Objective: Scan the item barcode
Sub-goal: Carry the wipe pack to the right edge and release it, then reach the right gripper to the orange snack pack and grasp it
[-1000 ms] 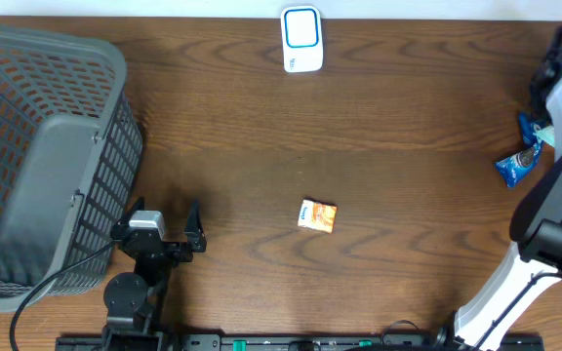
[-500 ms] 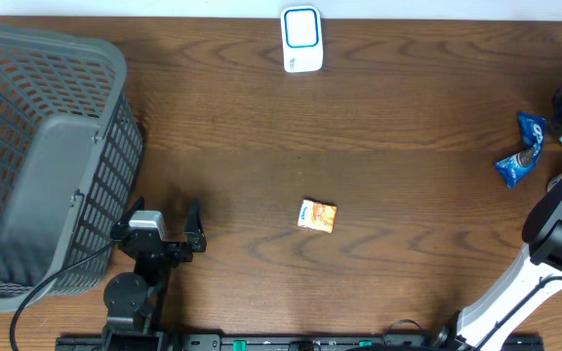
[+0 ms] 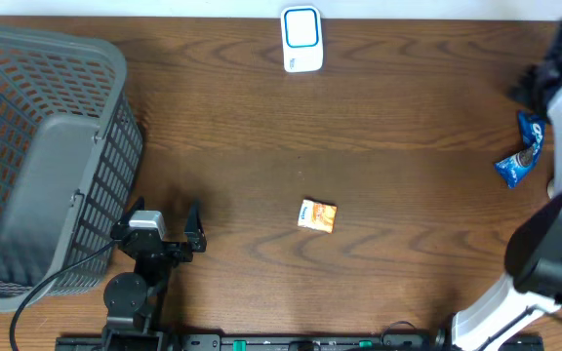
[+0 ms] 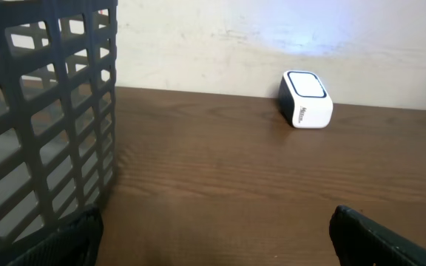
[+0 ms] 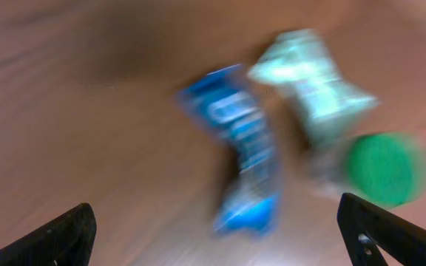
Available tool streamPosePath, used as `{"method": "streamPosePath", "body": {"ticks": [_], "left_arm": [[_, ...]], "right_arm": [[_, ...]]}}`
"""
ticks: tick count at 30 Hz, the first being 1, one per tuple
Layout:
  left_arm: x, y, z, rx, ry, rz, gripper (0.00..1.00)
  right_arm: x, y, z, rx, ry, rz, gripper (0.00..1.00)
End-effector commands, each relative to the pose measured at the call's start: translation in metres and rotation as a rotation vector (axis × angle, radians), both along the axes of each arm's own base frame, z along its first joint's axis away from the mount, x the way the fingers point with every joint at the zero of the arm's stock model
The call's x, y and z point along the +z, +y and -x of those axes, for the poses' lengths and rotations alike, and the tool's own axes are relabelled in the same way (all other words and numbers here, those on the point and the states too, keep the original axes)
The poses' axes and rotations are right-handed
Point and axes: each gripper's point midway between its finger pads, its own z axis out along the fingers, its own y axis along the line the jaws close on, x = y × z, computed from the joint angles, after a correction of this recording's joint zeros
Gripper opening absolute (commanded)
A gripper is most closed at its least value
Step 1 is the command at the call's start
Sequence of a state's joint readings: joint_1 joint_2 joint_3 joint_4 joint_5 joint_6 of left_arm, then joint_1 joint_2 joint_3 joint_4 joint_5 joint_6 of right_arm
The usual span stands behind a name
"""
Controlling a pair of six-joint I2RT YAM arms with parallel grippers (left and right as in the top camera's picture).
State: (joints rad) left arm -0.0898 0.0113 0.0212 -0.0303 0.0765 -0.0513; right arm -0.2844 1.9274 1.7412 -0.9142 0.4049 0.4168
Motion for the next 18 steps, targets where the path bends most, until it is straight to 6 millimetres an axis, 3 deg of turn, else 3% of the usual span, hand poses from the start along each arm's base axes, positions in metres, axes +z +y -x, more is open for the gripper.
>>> {"method": "streamPosePath", "body": {"ticks": [1,3,6,9,11,18], "left_arm": [[-0.015,-0.004,0.001,-0.022,0.042,-0.011,0.98],[-0.015,-0.004,0.001,-0.022,0.042,-0.01,0.98],[-0.015,-0.004,0.001,-0.022,0.042,-0.011,0.98],[-0.015,-0.004,0.001,-0.022,0.042,-0.01,0.98],[-0.015,-0.004,0.001,-0.022,0.042,-0.011,0.98],[-0.015,-0.004,0.001,-0.022,0.042,-0.011,0.98]], "right_arm": [[0.027,0.155,-0.014,0.398,-0.086,-0.396,0.99],[0.023,0.224,0.002,0.539,-0.03,-0.607,0.99],[0.011,0.288,0.03,0.651,0.091,-0.752,0.99],[-0.01,0.317,0.065,0.671,0.257,-0.733,0.99],[-0.035,0.342,0.099,0.632,0.391,-0.69,0.99],[-0.082,0.405,0.147,0.661,0.483,-0.673,0.99]]}}
